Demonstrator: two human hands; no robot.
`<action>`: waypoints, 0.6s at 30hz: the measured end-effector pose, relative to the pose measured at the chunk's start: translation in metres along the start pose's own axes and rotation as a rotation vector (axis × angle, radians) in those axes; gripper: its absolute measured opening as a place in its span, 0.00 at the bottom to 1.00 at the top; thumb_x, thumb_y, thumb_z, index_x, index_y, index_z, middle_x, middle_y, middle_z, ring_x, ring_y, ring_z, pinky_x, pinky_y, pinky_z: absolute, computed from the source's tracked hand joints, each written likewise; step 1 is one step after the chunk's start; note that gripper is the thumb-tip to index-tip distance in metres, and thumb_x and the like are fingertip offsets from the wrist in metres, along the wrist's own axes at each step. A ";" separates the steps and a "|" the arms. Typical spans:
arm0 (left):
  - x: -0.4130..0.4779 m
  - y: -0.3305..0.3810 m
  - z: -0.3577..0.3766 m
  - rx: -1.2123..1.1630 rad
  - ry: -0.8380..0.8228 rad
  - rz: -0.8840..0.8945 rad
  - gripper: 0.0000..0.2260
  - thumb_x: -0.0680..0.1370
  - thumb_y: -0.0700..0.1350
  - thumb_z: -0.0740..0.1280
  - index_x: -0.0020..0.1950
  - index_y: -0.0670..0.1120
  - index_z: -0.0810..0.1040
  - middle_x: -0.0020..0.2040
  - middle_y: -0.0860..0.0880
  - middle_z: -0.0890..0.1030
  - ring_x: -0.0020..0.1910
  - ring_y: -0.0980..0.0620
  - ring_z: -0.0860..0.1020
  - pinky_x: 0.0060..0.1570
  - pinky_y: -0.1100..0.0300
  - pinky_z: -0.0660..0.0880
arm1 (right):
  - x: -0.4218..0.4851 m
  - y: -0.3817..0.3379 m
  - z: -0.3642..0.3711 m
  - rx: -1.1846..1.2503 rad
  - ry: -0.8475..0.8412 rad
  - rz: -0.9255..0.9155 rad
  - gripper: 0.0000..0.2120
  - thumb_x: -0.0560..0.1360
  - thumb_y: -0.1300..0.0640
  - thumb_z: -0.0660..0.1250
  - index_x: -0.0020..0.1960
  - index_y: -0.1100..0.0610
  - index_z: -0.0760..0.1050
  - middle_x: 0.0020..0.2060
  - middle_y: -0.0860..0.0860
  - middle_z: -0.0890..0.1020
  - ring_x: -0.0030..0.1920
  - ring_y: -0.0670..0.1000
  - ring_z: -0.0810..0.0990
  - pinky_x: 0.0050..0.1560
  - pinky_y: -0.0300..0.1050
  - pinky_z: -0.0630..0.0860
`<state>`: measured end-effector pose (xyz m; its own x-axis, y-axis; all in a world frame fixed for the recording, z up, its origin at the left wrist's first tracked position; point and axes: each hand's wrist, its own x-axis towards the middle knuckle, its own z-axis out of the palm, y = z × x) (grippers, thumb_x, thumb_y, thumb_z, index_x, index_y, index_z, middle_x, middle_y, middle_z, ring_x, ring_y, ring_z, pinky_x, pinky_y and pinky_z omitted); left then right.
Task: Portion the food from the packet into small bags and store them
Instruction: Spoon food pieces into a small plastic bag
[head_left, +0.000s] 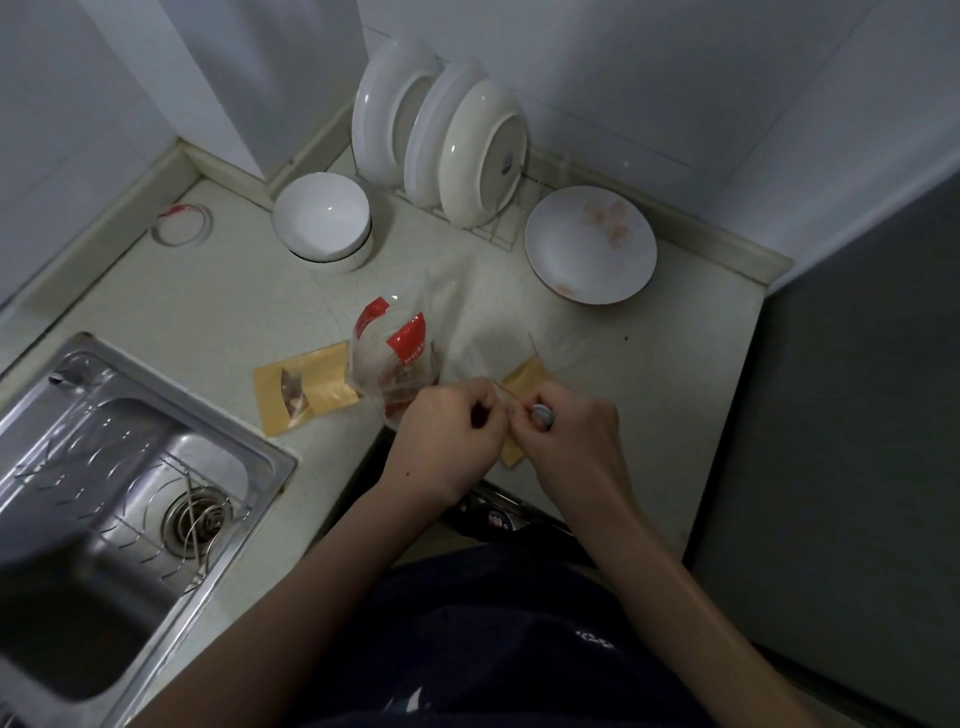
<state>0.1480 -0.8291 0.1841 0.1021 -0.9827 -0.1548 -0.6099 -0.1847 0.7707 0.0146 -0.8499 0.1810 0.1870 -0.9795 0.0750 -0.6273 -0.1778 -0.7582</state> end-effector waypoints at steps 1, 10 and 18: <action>0.000 0.001 0.000 0.000 -0.003 -0.001 0.10 0.76 0.44 0.65 0.35 0.46 0.76 0.29 0.48 0.78 0.29 0.51 0.76 0.33 0.50 0.75 | -0.001 0.000 0.001 -0.002 0.011 0.001 0.25 0.70 0.62 0.70 0.28 0.43 0.59 0.20 0.43 0.63 0.27 0.38 0.71 0.26 0.29 0.61; -0.003 -0.001 0.002 0.059 -0.062 -0.039 0.11 0.76 0.43 0.63 0.34 0.45 0.76 0.29 0.48 0.77 0.28 0.52 0.76 0.30 0.58 0.73 | 0.006 0.009 -0.005 0.057 0.112 0.119 0.17 0.70 0.61 0.66 0.26 0.51 0.65 0.21 0.46 0.68 0.24 0.42 0.65 0.24 0.31 0.58; -0.001 -0.008 0.002 -0.100 -0.064 -0.001 0.11 0.75 0.46 0.65 0.32 0.47 0.74 0.29 0.48 0.77 0.31 0.51 0.77 0.34 0.50 0.74 | 0.005 0.009 0.000 0.026 -0.056 0.063 0.06 0.71 0.58 0.71 0.35 0.53 0.78 0.23 0.42 0.70 0.29 0.41 0.71 0.28 0.29 0.63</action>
<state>0.1512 -0.8268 0.1766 0.0502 -0.9802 -0.1917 -0.5283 -0.1890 0.8277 0.0093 -0.8562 0.1747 0.1901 -0.9817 -0.0091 -0.6197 -0.1128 -0.7767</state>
